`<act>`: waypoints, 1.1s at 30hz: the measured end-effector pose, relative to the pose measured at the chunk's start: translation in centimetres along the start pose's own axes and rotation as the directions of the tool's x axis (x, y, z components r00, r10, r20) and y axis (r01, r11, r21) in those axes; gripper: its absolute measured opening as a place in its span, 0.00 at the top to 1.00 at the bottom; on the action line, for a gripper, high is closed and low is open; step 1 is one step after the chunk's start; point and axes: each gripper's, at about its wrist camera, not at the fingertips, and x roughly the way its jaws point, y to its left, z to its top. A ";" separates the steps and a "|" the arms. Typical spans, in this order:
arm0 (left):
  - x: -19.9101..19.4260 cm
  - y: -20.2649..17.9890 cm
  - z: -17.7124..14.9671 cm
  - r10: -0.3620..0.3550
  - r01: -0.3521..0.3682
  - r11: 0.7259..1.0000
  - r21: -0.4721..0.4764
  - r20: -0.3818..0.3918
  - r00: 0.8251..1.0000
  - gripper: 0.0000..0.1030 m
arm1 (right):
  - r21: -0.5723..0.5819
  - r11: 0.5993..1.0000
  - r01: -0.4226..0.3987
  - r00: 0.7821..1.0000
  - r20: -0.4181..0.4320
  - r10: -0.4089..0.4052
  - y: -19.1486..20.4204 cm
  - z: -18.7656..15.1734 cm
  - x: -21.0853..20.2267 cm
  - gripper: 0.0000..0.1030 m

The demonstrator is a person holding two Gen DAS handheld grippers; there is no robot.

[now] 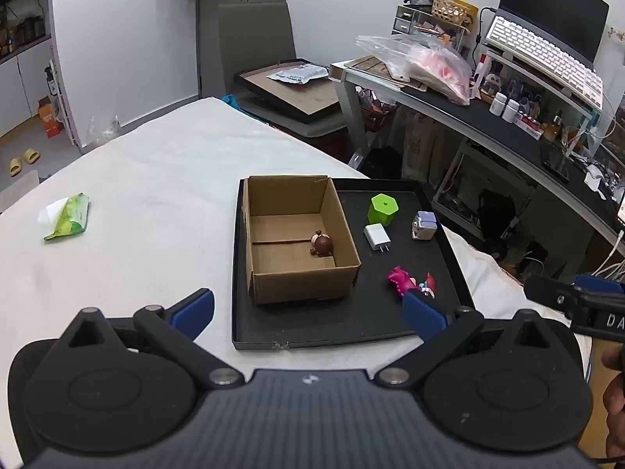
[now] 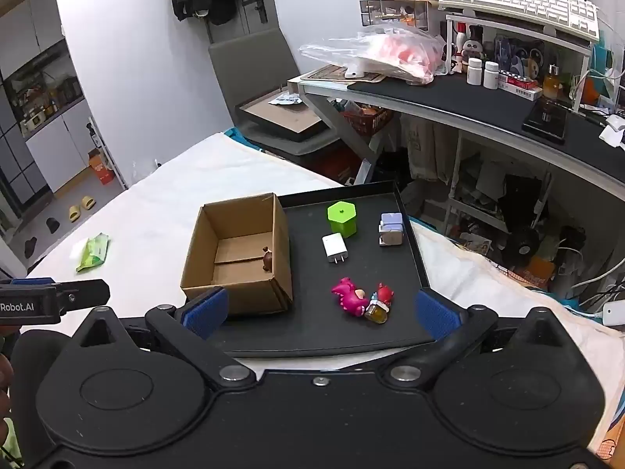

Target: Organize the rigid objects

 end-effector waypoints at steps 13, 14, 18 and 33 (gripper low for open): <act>-0.7 -0.1 -0.4 -0.009 0.009 1.000 -0.001 0.014 1.000 0.01 | 0.007 1.000 0.018 1.000 0.009 -0.019 -0.1 -0.2 -0.6 0.00; -0.7 -0.1 -0.3 -0.008 0.009 1.000 -0.001 0.014 1.000 0.01 | 0.005 1.000 0.019 1.000 0.005 -0.019 -0.1 -0.1 -0.5 0.00; -0.7 0.0 -0.4 -0.008 0.008 1.000 -0.001 0.015 1.000 0.01 | -0.006 1.000 0.024 1.000 0.000 -0.024 0.2 -0.3 -0.3 0.00; -0.4 0.4 -0.8 -0.006 0.006 1.000 -0.001 0.015 1.000 0.01 | -0.021 0.999 0.024 1.000 0.004 -0.024 0.4 -0.5 -0.4 0.00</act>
